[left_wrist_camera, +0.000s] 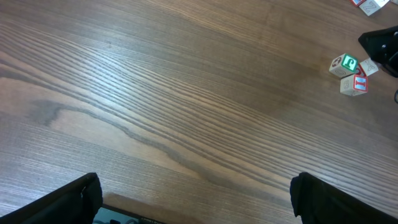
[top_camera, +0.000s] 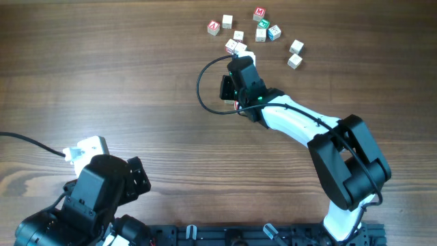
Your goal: Form a circle
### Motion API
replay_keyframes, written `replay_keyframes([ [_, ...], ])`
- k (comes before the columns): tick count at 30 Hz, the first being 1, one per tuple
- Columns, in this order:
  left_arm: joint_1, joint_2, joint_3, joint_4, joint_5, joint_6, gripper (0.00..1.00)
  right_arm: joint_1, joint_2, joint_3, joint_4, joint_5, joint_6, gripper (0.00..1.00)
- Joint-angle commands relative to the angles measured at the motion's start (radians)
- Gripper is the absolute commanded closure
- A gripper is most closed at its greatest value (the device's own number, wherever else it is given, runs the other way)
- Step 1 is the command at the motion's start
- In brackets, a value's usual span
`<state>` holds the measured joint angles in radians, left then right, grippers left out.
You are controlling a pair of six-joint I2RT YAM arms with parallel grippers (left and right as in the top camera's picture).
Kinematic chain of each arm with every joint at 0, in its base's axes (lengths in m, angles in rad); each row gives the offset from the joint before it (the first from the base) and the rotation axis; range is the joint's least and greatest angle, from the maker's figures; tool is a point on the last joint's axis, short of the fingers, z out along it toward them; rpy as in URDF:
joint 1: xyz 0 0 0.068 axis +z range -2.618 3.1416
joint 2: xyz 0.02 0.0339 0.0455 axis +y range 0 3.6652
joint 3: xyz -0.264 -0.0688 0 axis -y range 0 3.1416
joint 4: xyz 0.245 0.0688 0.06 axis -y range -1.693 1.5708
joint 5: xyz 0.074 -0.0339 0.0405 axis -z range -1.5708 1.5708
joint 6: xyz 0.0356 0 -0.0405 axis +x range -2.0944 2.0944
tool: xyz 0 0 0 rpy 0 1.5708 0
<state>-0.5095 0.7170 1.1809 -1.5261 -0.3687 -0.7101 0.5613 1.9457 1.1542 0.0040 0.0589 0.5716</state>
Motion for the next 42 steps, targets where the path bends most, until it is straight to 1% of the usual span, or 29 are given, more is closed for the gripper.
replay_keyframes([
  [1,0.001,0.002,-0.004,-0.001,0.001,-0.013,0.00,-0.002,0.013,0.018,-0.019,-0.028,0.008,0.95],
  [9,0.001,0.002,-0.004,-0.001,0.001,-0.013,0.00,-0.002,0.017,0.018,-0.047,-0.027,0.007,0.95],
  [17,0.001,0.002,-0.004,-0.001,0.001,-0.013,0.00,-0.002,0.042,0.018,-0.022,-0.027,0.005,0.96],
  [42,0.001,0.002,-0.004,-0.001,0.001,-0.013,0.00,-0.002,0.040,0.018,-0.049,-0.027,0.006,0.95],
])
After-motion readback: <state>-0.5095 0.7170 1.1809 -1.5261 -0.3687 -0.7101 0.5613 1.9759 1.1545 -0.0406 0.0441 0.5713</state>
